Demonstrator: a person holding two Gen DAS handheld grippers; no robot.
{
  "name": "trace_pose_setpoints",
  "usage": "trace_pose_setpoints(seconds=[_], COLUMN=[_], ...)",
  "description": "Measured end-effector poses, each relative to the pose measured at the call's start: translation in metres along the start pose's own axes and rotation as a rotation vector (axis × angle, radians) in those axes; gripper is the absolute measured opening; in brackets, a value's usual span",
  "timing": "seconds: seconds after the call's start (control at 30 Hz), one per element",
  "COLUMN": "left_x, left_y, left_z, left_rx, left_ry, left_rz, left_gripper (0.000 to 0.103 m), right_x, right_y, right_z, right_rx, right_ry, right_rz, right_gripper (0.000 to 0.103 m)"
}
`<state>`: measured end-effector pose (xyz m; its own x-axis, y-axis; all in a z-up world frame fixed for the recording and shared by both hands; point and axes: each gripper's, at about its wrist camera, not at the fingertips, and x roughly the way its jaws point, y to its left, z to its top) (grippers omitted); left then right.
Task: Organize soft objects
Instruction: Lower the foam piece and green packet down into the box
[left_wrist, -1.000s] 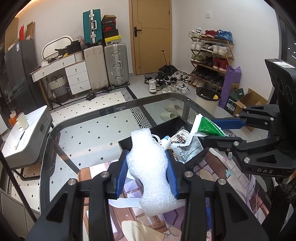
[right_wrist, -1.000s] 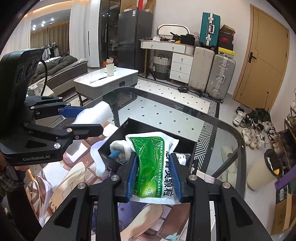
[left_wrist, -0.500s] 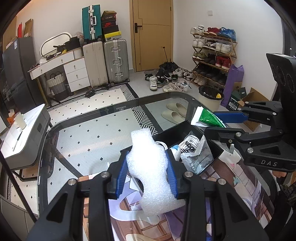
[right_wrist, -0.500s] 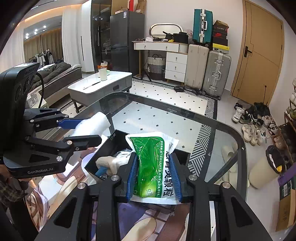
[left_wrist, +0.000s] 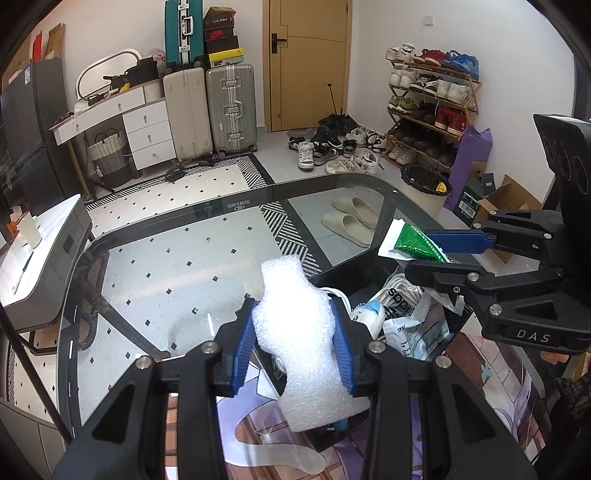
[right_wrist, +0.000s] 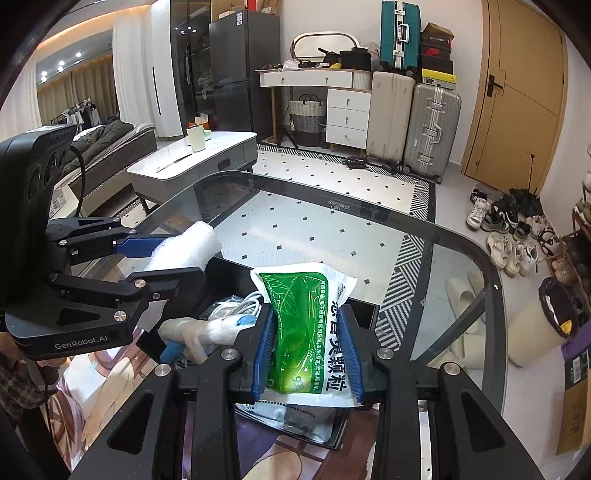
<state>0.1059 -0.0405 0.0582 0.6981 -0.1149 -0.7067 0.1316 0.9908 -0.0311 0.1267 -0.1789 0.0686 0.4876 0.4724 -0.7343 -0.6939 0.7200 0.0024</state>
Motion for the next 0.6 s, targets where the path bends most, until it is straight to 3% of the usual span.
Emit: trace_pose_setpoints(seconds=[0.6], left_x=[0.033], left_y=[-0.001], left_z=[0.002], left_rx=[-0.03], left_ry=[0.094], left_rz=[-0.055], left_gripper=[0.038], right_x=[0.047], right_y=[-0.007], right_z=[0.003], right_rx=[-0.003], right_ry=[0.077], right_rz=[0.023], right_gripper=[0.034])
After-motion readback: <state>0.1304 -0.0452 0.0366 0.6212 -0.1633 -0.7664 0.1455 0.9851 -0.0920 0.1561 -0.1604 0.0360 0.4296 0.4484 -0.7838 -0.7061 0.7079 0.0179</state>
